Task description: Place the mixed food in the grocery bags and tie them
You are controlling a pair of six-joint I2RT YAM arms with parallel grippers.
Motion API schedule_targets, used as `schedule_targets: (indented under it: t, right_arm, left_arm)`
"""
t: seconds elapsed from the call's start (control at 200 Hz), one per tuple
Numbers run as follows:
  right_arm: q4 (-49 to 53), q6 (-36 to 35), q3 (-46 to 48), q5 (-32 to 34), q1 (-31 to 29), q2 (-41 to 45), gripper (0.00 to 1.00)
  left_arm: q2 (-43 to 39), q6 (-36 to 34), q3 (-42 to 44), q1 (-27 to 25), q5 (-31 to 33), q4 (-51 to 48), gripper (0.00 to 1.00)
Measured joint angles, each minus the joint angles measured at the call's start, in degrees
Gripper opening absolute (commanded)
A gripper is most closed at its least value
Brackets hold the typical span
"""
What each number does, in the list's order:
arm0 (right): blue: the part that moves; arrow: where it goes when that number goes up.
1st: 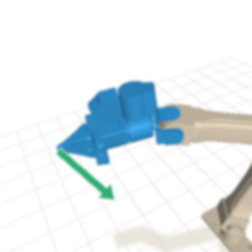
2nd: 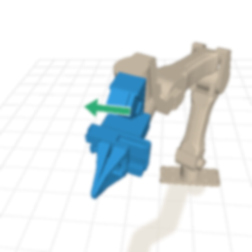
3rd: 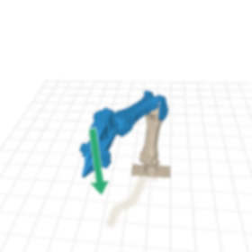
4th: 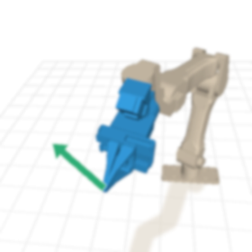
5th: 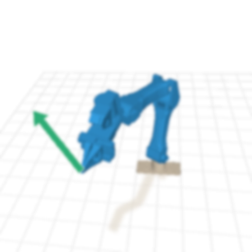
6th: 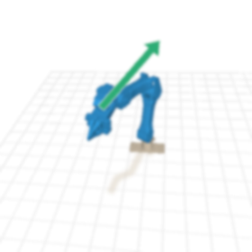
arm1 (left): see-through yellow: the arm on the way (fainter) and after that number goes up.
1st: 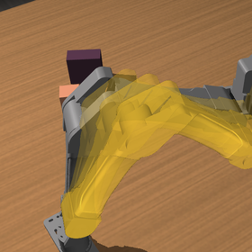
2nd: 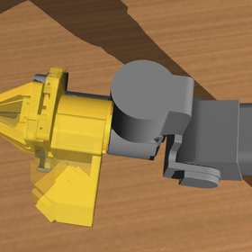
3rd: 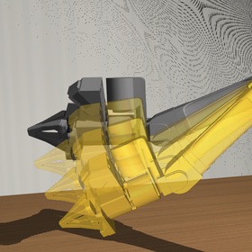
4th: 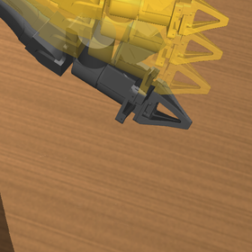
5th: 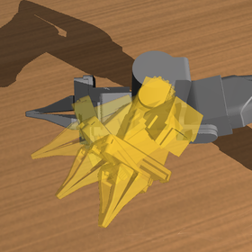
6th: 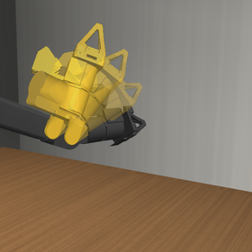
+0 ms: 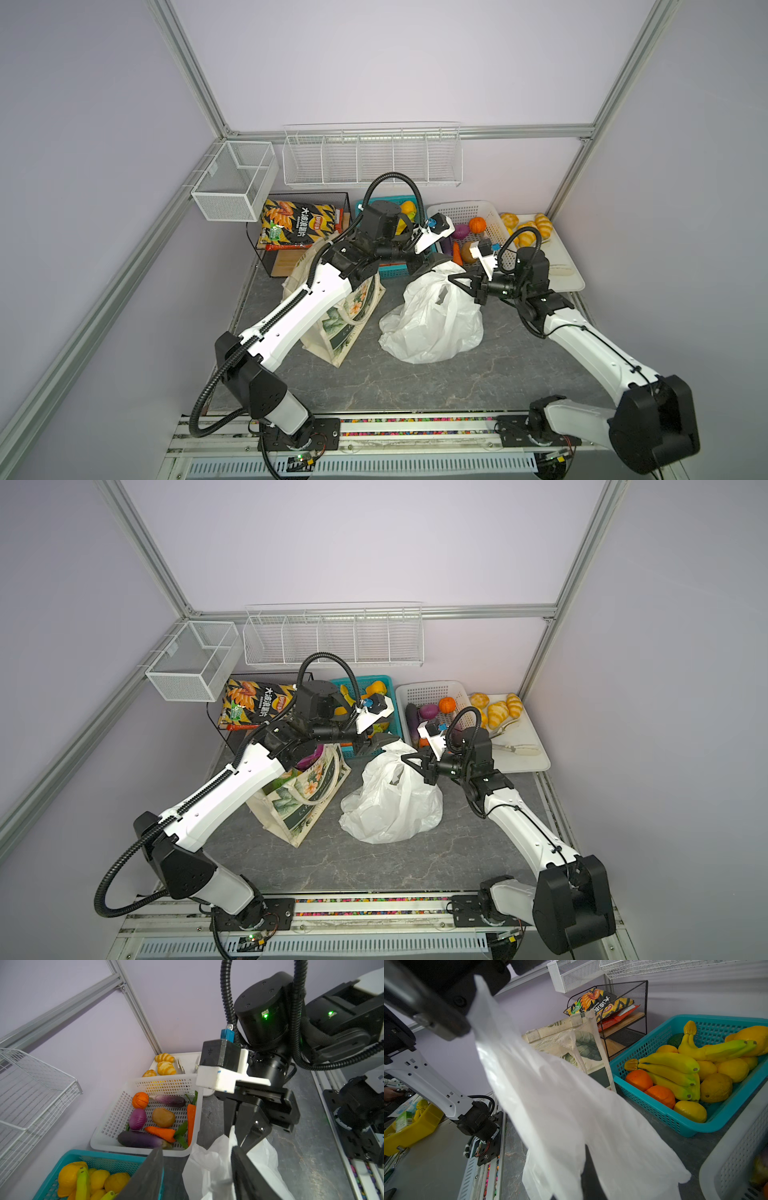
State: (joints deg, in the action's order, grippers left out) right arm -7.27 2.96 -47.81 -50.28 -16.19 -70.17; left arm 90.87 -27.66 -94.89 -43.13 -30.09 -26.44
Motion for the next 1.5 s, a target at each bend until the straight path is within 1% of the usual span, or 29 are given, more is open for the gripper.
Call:
schedule_targets:
  t: [0.035, 0.07, 0.1, 0.18, 0.265, 0.32, 0.54, 0.63, 0.7, 0.8, 0.895, 0.96, 1.06, 1.105, 1.175, 1.21, 1.24, 1.27, 1.375, 1.5]
  right_arm:
    - [0.35, -0.04, 0.00, 0.15, 0.00, 0.17, 0.06]
    - [0.63, -0.07, -0.02, 0.35, 0.00, 0.39, 0.06]
    - [0.87, -0.07, -0.04, 0.57, 0.00, 0.57, 0.06]
    - [1.31, -0.15, -0.13, 1.03, -0.04, 0.85, 0.06]
    - [1.70, -0.24, -0.20, 1.33, -0.04, 0.92, 0.06]
    - [1.90, -0.26, -0.20, 1.44, -0.04, 0.92, 0.06]
    - [2.40, -0.46, -0.22, 2.25, -0.04, 0.96, 0.06]
    - [2.60, -0.46, -0.28, 2.54, -0.04, 0.96, 0.06]
    - [2.78, -0.48, -0.37, 2.69, -0.04, 0.96, 0.06]
    - [2.89, -0.68, -0.52, 2.73, -0.04, 0.96, 0.06]
    - [3.10, -0.92, -0.63, 2.93, -0.04, 0.96, 0.06]
    - [3.30, -1.11, -0.63, 2.95, -0.04, 0.96, 0.06]
    - [3.41, -1.31, -0.63, 2.97, -0.04, 0.96, 0.06]
    - [3.43, -1.31, -0.63, 3.06, -0.04, 0.96, 0.06]
    - [3.43, -1.29, -0.68, 3.17, -0.04, 0.96, 0.06]
    - [3.43, -1.27, -0.72, 3.28, -0.04, 0.96, 0.07]
    - [3.41, -1.16, -0.76, 3.48, -0.04, 0.96, 0.08]
    - [3.43, -0.90, -0.81, 3.74, -0.04, 0.96, 0.11]
    - [3.98, 0.68, -1.03, 5.75, -0.04, 0.94, 0.13]
    - [5.33, 3.82, -2.97, 7.76, -0.13, 0.52, 0.18]
  left_arm:
    - [0.24, -0.15, 0.00, 0.00, -0.13, -0.57, 0.31]
    - [0.37, -0.37, 0.00, 0.00, -0.22, -1.14, 0.30]
    - [0.42, -0.55, 0.09, 0.00, -0.24, -1.44, 0.33]
    - [0.26, -0.26, 0.98, 0.00, -0.44, -1.29, 0.47]
    - [0.04, 0.15, 2.47, 0.00, -0.48, -0.81, 0.53]
    - [-0.02, 0.66, 3.37, 0.00, -0.70, -0.63, 0.55]
    - [-0.09, 1.81, 4.22, 0.00, -0.87, -0.66, 0.54]
    - [-0.44, 2.58, 5.22, 0.00, -1.11, -0.22, 0.62]
    - [-1.03, 3.48, 6.54, 0.00, -1.90, 0.68, 0.66]
    - [-1.90, 5.18, 8.11, 0.00, -3.39, 2.14, 0.71]
    - [-2.67, 6.43, 9.03, 0.00, -4.72, 3.52, 0.72]
    - [-3.21, 6.95, 9.57, 0.00, -4.96, 4.35, 0.67]
    - [-3.39, 7.41, 9.73, 0.00, -4.90, 4.83, 0.55]
    - [-3.37, 7.85, 9.75, 0.00, -4.81, 4.76, 0.47]
    - [-3.37, 8.07, 9.79, 0.02, -4.59, 4.76, 0.31]
    - [-3.37, 7.76, 9.99, 0.02, -4.52, 4.96, 0.19]
    - [-3.37, 7.89, 10.25, 0.02, -4.44, 5.20, 0.07]
    - [-3.43, 7.65, 10.93, 0.02, -4.28, 5.90, 0.00]
    - [-4.33, 7.78, 15.87, 0.00, -3.54, 9.99, 0.00]
    - [-6.34, 8.87, 25.49, -0.33, -1.18, 18.01, 0.00]
